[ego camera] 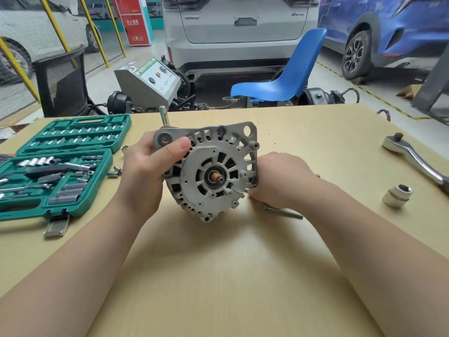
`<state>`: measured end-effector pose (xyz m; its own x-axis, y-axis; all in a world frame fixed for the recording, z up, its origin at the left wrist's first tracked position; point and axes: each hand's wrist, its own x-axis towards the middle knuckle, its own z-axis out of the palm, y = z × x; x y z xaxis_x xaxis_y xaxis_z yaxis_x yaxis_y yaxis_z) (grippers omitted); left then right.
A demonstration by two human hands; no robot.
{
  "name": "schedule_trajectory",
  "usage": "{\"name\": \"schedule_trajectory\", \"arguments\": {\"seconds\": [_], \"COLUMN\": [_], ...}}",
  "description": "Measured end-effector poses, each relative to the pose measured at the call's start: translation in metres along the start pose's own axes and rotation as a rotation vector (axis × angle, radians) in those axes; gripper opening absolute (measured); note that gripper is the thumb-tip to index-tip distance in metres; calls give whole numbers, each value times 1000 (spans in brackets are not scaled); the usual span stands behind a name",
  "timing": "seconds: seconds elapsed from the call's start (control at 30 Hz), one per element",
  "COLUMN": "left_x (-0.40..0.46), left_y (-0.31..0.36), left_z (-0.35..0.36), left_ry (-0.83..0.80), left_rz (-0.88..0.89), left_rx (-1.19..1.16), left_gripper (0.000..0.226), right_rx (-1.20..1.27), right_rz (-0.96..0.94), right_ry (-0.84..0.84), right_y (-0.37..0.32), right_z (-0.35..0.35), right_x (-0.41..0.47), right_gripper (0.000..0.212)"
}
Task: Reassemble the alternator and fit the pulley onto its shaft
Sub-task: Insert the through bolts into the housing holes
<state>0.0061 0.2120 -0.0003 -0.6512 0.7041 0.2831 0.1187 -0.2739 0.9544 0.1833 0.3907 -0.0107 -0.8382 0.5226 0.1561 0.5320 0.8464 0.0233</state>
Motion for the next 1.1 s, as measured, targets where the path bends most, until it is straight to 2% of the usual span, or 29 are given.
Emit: {"name": "schedule_trajectory", "arguments": {"seconds": [0.13,0.27,0.5,0.57,0.63,0.73,0.8,0.9,1.0,1.1], "left_x": [-1,-3,-4,-4,-4,-3,-2,1,2,1], "left_y": [1,4,4,2,1,0,0,-5,-9,-11], "left_z": [-1,0,1,1,1,2,2,-1,-7,-18], "left_ry": [-2,-20,-29,-30,-24,-24,-29,-8,26,41], "left_rz": [-20,-9,22,30,33,34,29,24,35,-3], "left_rx": [-20,-32,-56,-56,-56,-65,-79,-113,-122,-203], "left_gripper": [67,78,90,92,92,87,80,55,34,26], "right_rx": [86,248,1087,1189,1277,1473,1417,1221,867,571], "right_rz": [53,113,283,284,262,258,269,269,205,122], "right_ry": [3,8,159,185,129,-40,-67,20,165,176], "right_y": [0,18,30,29,25,19,16,14,14,12], "right_z": [-1,-17,-28,-28,-27,-19,-13,-6,2,9], "right_x": [1,2,2,2,2,3,4,5,6,4], "right_gripper": [31,22,4,3,7,12,12,7,10,14]}}
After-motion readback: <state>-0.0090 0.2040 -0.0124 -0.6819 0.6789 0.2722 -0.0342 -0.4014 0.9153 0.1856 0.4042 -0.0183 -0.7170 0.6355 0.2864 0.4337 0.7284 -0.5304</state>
